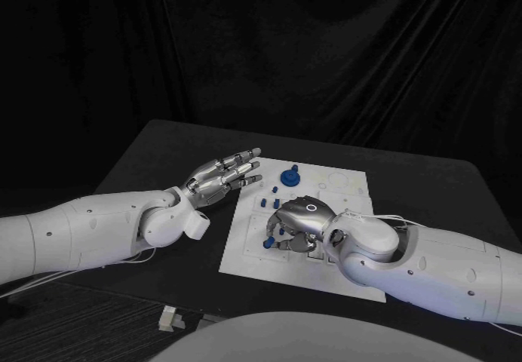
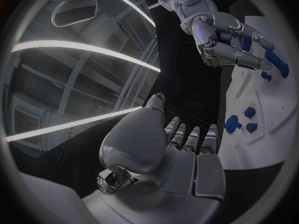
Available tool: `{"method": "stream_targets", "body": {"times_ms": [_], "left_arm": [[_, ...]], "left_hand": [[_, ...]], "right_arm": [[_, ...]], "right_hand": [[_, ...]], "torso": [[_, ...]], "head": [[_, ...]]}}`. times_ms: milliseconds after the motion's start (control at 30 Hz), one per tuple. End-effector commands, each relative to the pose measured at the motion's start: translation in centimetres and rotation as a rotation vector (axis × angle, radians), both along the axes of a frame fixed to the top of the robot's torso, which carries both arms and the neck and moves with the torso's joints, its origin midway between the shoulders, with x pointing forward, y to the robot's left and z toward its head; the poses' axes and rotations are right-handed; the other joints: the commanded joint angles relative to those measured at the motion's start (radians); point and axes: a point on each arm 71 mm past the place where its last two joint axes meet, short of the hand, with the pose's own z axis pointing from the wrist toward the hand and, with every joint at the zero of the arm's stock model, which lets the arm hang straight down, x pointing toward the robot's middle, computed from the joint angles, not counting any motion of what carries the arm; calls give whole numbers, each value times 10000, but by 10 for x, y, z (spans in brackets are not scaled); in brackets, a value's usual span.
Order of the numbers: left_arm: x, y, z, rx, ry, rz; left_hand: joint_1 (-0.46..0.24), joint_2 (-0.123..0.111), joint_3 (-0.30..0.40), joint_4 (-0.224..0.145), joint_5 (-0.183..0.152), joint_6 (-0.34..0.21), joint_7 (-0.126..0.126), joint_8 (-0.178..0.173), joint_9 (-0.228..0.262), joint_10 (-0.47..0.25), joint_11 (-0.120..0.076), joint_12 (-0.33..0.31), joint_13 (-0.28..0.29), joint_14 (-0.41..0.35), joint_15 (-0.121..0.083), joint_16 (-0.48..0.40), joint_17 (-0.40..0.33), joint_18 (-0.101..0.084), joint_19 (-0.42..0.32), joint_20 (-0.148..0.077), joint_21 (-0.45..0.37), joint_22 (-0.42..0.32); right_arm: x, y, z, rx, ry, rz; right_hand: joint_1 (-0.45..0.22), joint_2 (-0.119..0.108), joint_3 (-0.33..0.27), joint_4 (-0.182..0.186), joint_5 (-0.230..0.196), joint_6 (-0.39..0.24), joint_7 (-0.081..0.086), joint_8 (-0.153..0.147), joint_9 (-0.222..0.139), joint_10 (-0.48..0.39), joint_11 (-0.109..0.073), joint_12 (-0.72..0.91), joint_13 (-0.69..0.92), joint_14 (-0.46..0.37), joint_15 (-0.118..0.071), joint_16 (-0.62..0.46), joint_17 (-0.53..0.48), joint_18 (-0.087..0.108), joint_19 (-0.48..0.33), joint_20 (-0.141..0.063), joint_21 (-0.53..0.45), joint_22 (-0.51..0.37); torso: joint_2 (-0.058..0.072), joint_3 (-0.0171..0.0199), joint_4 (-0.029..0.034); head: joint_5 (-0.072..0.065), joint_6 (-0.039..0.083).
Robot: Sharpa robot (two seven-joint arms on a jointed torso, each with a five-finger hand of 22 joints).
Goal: Assemble the parts on the task board
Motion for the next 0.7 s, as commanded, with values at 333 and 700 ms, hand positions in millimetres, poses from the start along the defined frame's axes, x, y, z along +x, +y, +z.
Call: {"method": "stream_targets", "body": {"times_ms": [333, 700], "left_arm": [[-1, -2, 0, -187, 11, -89], [0, -2, 0, -182, 29, -107]], "left_hand": [[-26, 118, 0, -3, 42, -76, 7, 13, 4, -1, 80, 26, 7, -6, 82, 64, 14, 166, -10, 27, -1, 8], [-22, 132, 8, -4, 44, -74, 8, 13, 5, -3, 82, 24, 7, -7, 89, 64, 13, 166, -9, 30, -1, 5]], "right_arm": [[-1, 5, -1, 14, -93, 64], [-1, 8, -1, 21, -80, 168]], "right_hand": [[89, 285, 157, -187, 518, 228, -45, 169, 130, 257, 2, -26, 365, 391, 1, -2, -12, -87, 225, 9, -40, 1830], [200, 446, 326, -418, 752, 864, -134, 372, 306, 258, 1, -27, 366, 386, -26, -5, -37, -89, 217, -20, -19, 1831]], "torso": [[-1, -2, 0], [0, 1, 3]], "head": [[5, 1], [-5, 1]]}}
